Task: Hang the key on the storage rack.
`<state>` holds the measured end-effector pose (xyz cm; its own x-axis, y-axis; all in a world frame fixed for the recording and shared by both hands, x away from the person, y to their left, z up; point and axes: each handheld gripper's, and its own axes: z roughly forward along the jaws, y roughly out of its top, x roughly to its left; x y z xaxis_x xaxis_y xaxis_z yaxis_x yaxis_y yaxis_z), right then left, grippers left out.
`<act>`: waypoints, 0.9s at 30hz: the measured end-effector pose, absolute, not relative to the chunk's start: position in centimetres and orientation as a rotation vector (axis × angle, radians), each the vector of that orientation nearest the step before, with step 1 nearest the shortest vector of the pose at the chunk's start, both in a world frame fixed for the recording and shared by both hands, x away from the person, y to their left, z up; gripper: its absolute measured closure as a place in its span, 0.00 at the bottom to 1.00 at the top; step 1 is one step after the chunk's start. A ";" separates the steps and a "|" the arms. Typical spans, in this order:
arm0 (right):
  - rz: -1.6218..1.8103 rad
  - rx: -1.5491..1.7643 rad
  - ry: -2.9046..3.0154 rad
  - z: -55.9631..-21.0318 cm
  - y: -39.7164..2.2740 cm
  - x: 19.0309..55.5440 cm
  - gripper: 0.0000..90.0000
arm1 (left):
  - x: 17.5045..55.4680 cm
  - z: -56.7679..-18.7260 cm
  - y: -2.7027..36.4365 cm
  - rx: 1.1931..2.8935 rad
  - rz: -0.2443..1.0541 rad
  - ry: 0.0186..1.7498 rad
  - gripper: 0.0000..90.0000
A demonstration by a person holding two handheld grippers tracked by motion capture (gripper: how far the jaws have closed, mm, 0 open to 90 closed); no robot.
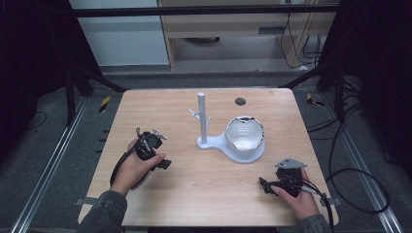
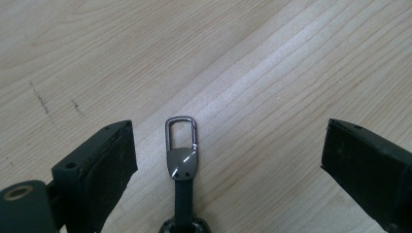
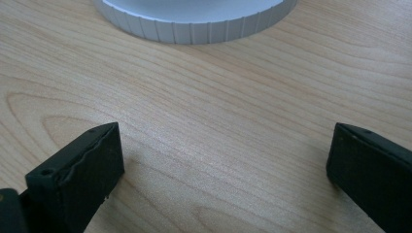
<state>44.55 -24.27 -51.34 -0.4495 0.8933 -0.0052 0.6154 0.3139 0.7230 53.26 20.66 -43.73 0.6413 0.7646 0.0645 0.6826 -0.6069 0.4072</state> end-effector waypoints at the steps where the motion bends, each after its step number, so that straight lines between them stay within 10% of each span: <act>1: 0.928 1.340 2.180 -51.3 -24.3 44.5 0.01 | 53.5 -43.8 20.6 2.541 0.312 1.166 0.06; 27: 0.928 1.344 2.180 -51.3 -24.2 44.5 0.00 | 54.4 -45.3 21.7 2.678 0.258 1.289 0.25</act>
